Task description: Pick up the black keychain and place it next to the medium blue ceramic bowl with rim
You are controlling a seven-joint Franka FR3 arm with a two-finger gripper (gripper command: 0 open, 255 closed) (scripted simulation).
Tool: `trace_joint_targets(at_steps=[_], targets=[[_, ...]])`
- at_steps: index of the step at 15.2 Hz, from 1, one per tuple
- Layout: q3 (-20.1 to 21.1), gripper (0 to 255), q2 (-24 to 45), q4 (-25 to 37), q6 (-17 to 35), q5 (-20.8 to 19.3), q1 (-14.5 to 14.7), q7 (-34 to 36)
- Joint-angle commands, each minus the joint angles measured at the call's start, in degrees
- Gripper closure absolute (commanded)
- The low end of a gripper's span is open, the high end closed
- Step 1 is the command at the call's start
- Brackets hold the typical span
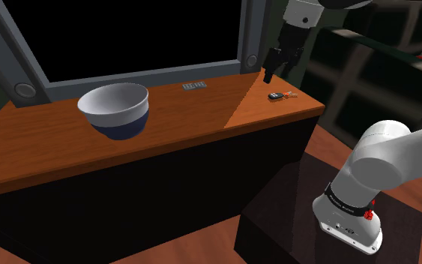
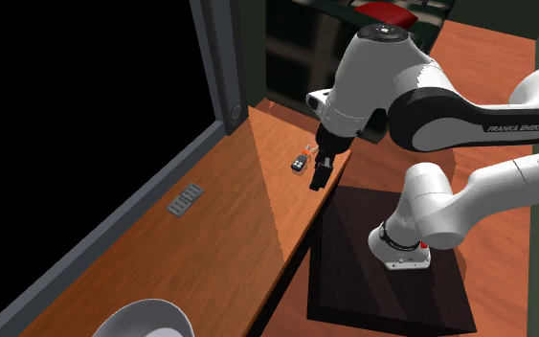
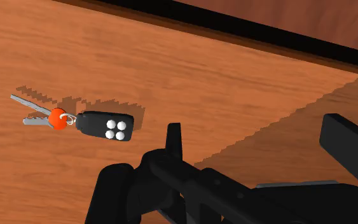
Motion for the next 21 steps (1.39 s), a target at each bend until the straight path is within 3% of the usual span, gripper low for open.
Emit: trace_joint_targets(at_steps=[1,7,14,21], targets=[[0.00,0,0.00,0.00,0.00,0.00,0.00,0.00],[-12.18,0,0.11,-3.52,0.68,-8.68,5.25,-29.79],[-26.35,0,8.21,-0.42,4.34,-18.20,12.45,-64.16],[-27.85,0,9.08,-4.44,9.22,-19.16,12.58,-65.28]])
